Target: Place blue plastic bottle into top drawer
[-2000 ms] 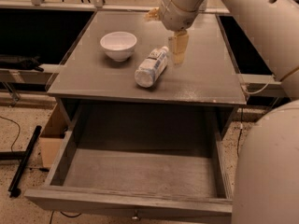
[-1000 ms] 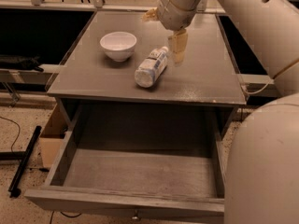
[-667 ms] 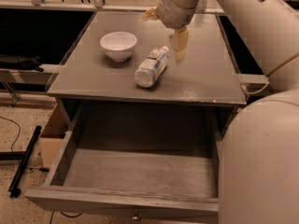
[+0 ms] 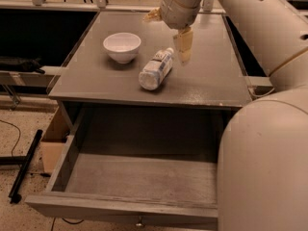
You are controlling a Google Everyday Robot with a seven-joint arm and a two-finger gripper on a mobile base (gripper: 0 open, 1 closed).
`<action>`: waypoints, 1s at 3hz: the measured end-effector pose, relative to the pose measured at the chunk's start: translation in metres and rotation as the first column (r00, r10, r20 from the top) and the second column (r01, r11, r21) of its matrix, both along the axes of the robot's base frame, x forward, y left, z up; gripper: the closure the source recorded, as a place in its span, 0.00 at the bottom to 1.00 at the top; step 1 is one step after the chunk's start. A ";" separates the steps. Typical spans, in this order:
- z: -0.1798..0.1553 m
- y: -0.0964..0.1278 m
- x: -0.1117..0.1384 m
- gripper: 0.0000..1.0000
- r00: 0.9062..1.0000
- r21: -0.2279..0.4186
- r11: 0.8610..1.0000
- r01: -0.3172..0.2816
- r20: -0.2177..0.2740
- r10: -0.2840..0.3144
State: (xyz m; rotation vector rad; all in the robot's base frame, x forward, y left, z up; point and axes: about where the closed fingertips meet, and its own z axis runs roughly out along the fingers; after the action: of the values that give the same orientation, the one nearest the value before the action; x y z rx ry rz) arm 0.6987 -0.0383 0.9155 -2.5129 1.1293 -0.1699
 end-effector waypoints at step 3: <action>-0.022 0.010 0.001 0.00 0.993 -0.182 0.976 -0.118 -0.015 0.117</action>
Offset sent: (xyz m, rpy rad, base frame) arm -0.0120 -0.0080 -0.0046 -0.2868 0.0383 0.1714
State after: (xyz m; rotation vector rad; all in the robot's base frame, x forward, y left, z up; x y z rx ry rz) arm 0.7000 -0.0279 0.8932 -2.7341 1.0042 -0.2470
